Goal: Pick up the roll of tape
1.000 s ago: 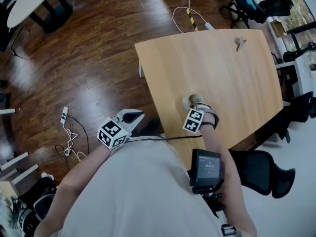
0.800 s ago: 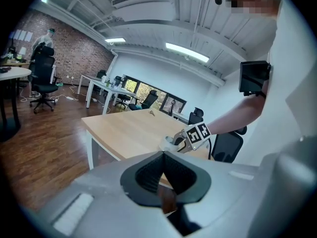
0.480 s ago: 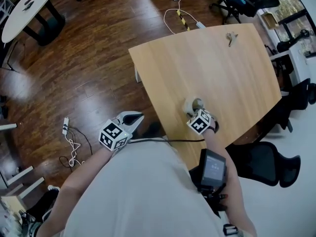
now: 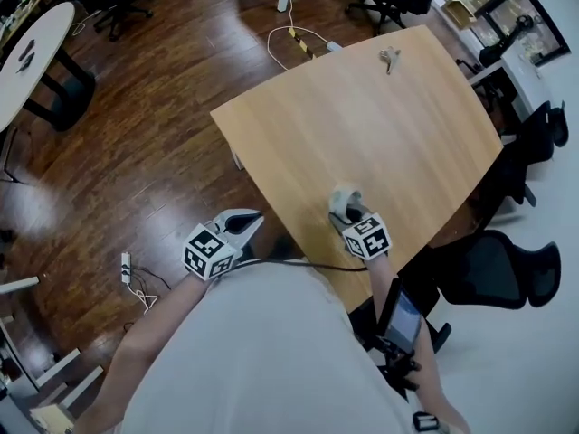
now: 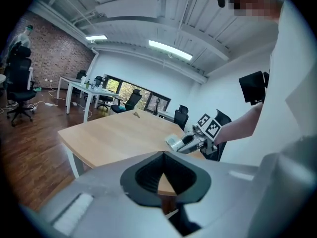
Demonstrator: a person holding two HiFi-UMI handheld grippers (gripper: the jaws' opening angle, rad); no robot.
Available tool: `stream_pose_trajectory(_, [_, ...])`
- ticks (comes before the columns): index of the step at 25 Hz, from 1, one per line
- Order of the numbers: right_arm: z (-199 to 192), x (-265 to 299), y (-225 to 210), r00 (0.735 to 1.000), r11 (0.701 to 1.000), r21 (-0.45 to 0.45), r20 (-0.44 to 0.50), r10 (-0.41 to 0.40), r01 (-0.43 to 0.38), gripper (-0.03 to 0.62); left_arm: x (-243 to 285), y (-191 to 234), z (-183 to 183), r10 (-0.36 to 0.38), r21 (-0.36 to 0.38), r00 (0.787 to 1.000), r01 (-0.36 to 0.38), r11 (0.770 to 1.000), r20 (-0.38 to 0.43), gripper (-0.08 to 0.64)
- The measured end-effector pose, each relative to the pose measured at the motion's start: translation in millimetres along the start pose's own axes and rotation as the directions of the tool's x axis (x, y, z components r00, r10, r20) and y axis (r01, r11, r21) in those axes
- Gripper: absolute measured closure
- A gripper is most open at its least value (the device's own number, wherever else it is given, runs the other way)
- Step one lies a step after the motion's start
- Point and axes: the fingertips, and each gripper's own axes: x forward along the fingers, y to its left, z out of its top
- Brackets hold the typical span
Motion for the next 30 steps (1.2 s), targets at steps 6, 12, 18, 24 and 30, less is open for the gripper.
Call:
stream_pose_trajectory(6, [27, -29, 32, 0.977, 0.994, 0.107, 0.215, 0.007, -0.031, 0.491, -3, -3, 10, -0.039, 0.013, 0.999, 0.039, 0.999, 0.014, 0.555])
stream_pose_trajectory(12, [57, -59, 57, 0.912, 0.982, 0.176, 0.41, -0.017, -0.061, 0.491, -7, -11, 21, -0.073, 0.054, 0.997, 0.072, 0.996, 0.028, 0.555])
stream_pose_trajectory(18, [73, -85, 81, 0.84, 0.98, 0.178, 0.542, -0.02, -0.091, 0.491, -6, -27, 31, -0.116, 0.093, 0.992, 0.11, 0.99, 0.055, 0.555])
stream_pose_trajectory(24, [76, -91, 98, 0.811, 0.979, 0.184, 0.584, -0.036, -0.089, 0.492, -9, -36, 27, -0.147, 0.105, 0.988, 0.142, 0.984, 0.041, 0.555])
stream_pose_trajectory(30, [77, -95, 112, 0.799, 0.981, 0.173, 0.601, -0.032, -0.091, 0.492, -15, -40, 23, -0.156, 0.108, 0.987, 0.15, 0.983, 0.047, 0.555])
